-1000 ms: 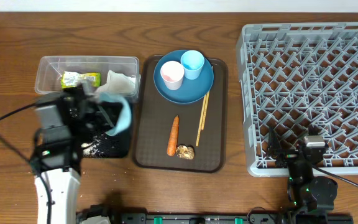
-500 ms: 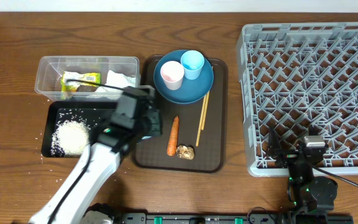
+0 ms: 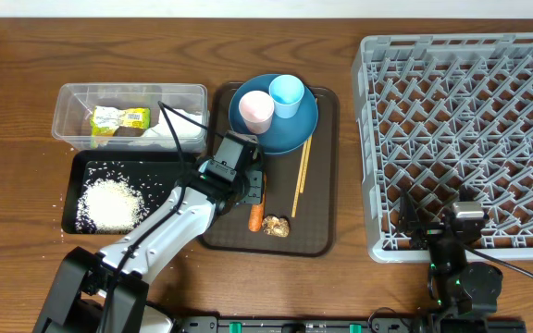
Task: Sort waste into correct bins and load items into the dishwasher rack
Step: 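Carry the emptied bowl back to the brown tray with the left gripper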
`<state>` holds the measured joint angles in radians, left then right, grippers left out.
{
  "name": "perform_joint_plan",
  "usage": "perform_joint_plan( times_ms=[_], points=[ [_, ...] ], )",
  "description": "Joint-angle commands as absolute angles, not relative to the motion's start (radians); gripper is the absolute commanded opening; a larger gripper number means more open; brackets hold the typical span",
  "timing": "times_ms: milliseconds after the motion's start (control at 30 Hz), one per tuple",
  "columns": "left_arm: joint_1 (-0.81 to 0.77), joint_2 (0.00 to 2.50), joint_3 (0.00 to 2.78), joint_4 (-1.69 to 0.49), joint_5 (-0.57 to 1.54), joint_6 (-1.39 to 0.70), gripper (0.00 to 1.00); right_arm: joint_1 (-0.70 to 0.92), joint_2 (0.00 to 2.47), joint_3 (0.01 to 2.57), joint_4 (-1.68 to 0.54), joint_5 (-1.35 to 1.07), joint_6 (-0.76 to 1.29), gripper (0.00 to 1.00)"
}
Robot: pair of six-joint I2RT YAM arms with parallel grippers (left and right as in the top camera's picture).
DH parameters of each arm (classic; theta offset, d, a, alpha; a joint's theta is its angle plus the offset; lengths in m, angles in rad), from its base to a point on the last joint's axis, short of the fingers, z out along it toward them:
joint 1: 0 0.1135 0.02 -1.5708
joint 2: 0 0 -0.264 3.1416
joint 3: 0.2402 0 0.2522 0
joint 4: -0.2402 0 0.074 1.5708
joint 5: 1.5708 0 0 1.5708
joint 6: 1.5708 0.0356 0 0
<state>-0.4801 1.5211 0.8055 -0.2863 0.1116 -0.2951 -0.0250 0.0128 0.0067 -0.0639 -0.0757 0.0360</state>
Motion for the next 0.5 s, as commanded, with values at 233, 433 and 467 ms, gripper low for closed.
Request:
perform_joint_plan(
  times_ms=[233, 433, 467],
  points=[
    [-0.481, 1.518, 0.893, -0.354, 0.062, -0.233, 0.51, -0.025, 0.01, 0.006, -0.068, -0.079, 0.021, 0.99],
    [-0.484, 1.492, 0.969, -0.53, 0.057, -0.195, 0.52, -0.025, 0.01, 0.006, -0.068, -0.079, 0.021, 0.99],
    [-0.484, 1.485, 0.973, -0.547, 0.058, -0.194, 0.52, -0.025, 0.01, 0.006, -0.068, -0.079, 0.021, 0.99]
  ],
)
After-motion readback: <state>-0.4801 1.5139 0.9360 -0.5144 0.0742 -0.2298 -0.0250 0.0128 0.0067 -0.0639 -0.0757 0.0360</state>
